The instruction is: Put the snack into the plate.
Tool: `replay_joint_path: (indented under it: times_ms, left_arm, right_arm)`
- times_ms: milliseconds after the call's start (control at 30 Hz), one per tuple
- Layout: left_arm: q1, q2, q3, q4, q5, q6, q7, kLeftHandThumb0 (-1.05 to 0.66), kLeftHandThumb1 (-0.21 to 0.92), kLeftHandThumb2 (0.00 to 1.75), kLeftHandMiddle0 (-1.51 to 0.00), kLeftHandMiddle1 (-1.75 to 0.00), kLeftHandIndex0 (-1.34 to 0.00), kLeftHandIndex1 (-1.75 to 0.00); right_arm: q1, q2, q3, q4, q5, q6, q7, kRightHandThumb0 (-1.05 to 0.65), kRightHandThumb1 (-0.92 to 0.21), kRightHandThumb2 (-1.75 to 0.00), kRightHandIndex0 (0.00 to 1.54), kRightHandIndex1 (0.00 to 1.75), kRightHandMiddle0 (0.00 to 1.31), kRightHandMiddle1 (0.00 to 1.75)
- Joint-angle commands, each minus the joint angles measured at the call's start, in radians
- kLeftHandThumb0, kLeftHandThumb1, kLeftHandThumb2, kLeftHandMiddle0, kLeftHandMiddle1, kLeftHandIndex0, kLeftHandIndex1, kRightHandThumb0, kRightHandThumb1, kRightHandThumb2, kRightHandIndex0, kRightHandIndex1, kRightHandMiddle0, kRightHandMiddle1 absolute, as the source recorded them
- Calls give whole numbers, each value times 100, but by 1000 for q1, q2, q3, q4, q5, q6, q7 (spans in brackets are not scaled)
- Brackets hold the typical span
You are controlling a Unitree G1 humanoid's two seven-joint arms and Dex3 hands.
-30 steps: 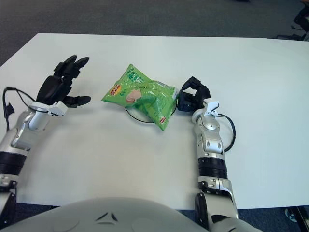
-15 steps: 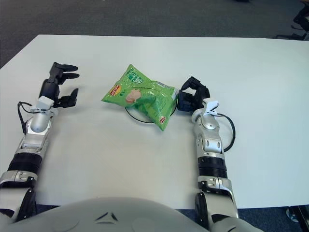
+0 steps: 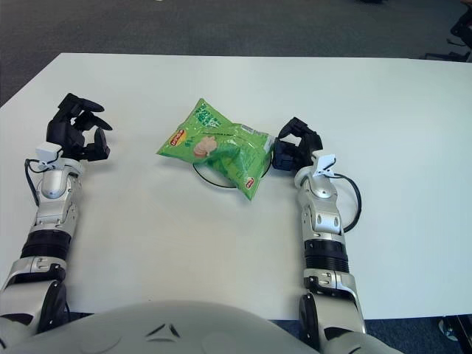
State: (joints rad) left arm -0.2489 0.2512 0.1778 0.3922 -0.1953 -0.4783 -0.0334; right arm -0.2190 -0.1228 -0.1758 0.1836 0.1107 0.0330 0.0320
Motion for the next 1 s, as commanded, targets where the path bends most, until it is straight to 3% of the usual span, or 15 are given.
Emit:
replay_joint_path:
  times_ms: [0, 267, 333, 400, 533, 967]
  left_arm:
    - [81, -91, 3, 27, -36, 73, 9, -2, -13, 174, -95, -175, -84, -150]
    - [107, -108, 22, -23, -60, 209, 12, -1, -12, 175, -94, -175, -81, -155]
    - [110, -111, 25, -32, -61, 226, 12, -26, 4, 160, -113, -175, -76, -165]
    - [111, -114, 28, -40, -62, 251, 16, -39, 13, 152, -124, -175, -73, -169]
    - [112, -118, 34, -52, -63, 287, 16, -49, 21, 144, -132, -175, -69, -174]
    - [143, -148, 2, -97, -17, 301, 21, -51, 25, 140, -135, -175, -67, -175]
  right_arm:
    - [61, 25, 0, 48, 11, 33, -3, -53, -19, -147, 134, 175, 72, 175]
    - [62, 27, 0, 47, 8, 30, -8, -53, -19, -147, 134, 175, 72, 175]
    - [62, 27, -1, 47, 9, 30, -8, -53, -19, -147, 134, 175, 72, 175]
    - [62, 27, -3, 47, 10, 30, -8, -53, -19, -147, 134, 175, 72, 175]
    - [63, 27, -5, 44, 11, 32, -8, -53, -19, -147, 134, 175, 72, 175]
    - [61, 29, -13, 49, 1, 25, -33, -53, -19, -147, 134, 175, 72, 175]
